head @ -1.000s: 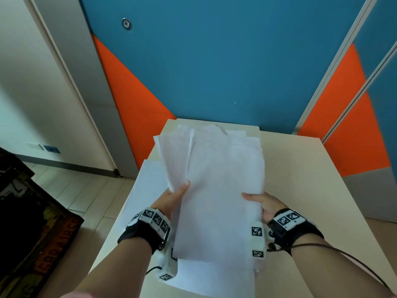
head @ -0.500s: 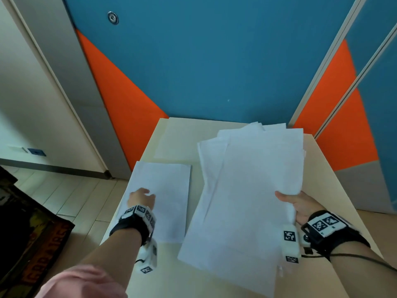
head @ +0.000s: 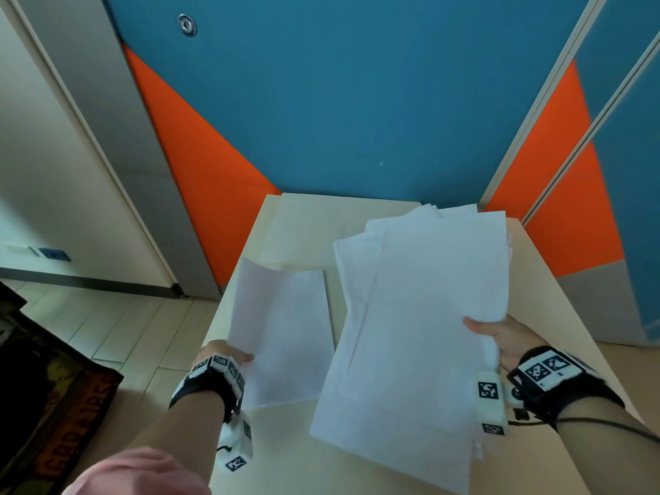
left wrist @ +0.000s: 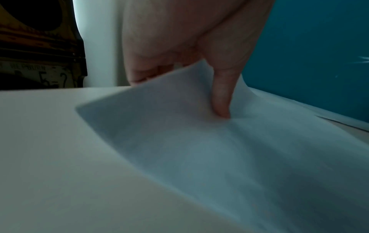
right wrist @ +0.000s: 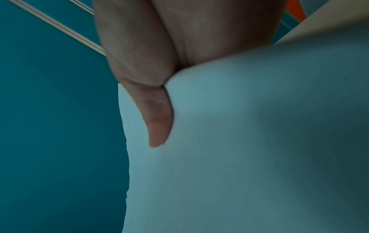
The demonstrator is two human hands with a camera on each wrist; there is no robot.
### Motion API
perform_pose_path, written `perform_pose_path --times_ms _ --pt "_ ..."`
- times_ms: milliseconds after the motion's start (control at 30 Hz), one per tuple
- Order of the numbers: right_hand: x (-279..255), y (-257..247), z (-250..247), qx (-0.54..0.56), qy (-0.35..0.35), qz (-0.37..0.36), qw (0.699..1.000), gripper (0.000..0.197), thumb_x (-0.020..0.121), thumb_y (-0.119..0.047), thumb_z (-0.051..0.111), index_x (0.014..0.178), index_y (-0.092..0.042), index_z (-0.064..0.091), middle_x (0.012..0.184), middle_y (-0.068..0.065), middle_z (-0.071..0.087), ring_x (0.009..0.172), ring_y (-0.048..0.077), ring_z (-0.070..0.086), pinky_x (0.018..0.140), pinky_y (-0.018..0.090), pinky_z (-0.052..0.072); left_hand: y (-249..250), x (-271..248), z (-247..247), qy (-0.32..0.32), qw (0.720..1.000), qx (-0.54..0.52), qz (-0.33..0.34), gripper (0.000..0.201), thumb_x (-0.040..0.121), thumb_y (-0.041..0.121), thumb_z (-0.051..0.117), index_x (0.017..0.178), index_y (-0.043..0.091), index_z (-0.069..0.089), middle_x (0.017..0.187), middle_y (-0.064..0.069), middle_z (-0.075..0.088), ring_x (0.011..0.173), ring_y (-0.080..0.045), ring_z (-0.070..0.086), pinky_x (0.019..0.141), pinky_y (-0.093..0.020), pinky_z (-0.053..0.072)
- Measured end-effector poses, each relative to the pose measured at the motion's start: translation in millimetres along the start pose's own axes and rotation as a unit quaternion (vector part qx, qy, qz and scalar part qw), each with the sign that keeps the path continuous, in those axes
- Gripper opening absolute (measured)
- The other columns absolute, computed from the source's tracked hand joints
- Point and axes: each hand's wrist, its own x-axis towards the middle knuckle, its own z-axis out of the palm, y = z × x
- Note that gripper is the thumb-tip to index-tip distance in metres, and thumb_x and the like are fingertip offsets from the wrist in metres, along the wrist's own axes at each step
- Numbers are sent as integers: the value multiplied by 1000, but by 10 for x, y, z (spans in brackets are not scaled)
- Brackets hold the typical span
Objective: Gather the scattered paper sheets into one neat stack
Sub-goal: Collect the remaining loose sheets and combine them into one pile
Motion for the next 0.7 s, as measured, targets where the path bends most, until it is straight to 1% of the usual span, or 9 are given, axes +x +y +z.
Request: perform_pose_path --times_ms 67,100,200,267,400,467,533,600,700 --pt "-16 9 10 -12 7 3 1000 37 88 -1 53 125 -3 51 103 12 63 91 27 60 83 40 47 1 -59 31 12 999 -20 48 16 79 14 62 91 3 64 92 -16 64 78 -28 57 76 -32 49" --pt "-34 9 11 -17 11 4 1000 38 88 -1 53 126 -2 51 102 13 63 90 27 60 83 39 46 -1 -90 55 22 997 -36 70 12 82 9 55 90 3 61 92 -18 63 80 -30 57 74 -33 46" --pt "-82 15 -6 -30 26 7 999 39 87 -2 55 126 -1 51 108 15 63 94 29 59 83 39 46 5 -166 75 45 990 -82 109 19 88 6 48 104 0 57 107 -25 63 93 -35 58 76 -34 41" --pt "-115 12 -25 -38 46 7 998 42 86 -3 57 128 0 50 119 19 60 106 34 58 85 41 46 21 -223 -18 55 981 -149 111 25 91 8 47 109 -5 58 108 -26 63 95 -36 57 79 -36 41" --pt "-181 -2 -65 -39 80 11 996 45 86 -1 59 129 2 49 127 23 57 117 38 53 84 41 45 61 -318 -280 42 944 -311 104 41 91 15 54 123 -10 52 120 -26 59 113 -40 55 93 -39 41" --pt "-215 -13 -71 -38 86 10 996 44 86 -1 59 128 2 49 128 23 56 118 39 53 90 46 45 137 -375 -343 6 929 -353 115 43 90 16 57 126 -7 51 124 -22 59 116 -39 55 102 -44 41" --pt "-240 -26 -41 -35 78 2 996 43 85 -1 59 127 2 50 129 23 56 119 38 53 99 51 42 265 -471 -315 -36 925 -353 135 40 89 18 58 123 -4 53 124 -19 60 113 -37 57 103 -46 41" --pt "-274 -48 41 -29 66 -5 997 43 85 -1 59 127 1 50 128 22 57 118 37 54 103 52 39 403 -590 -205 -72 935 -314 149 41 89 22 59 120 -4 53 124 -13 60 113 -35 57 102 -42 40" --pt "-339 -80 162 -8 32 -6 999 45 85 -4 60 129 1 50 126 21 59 116 36 55 102 51 41 568 -747 10 -164 924 -292 187 47 86 24 63 123 -3 52 125 -21 60 114 -38 57 103 -49 43"
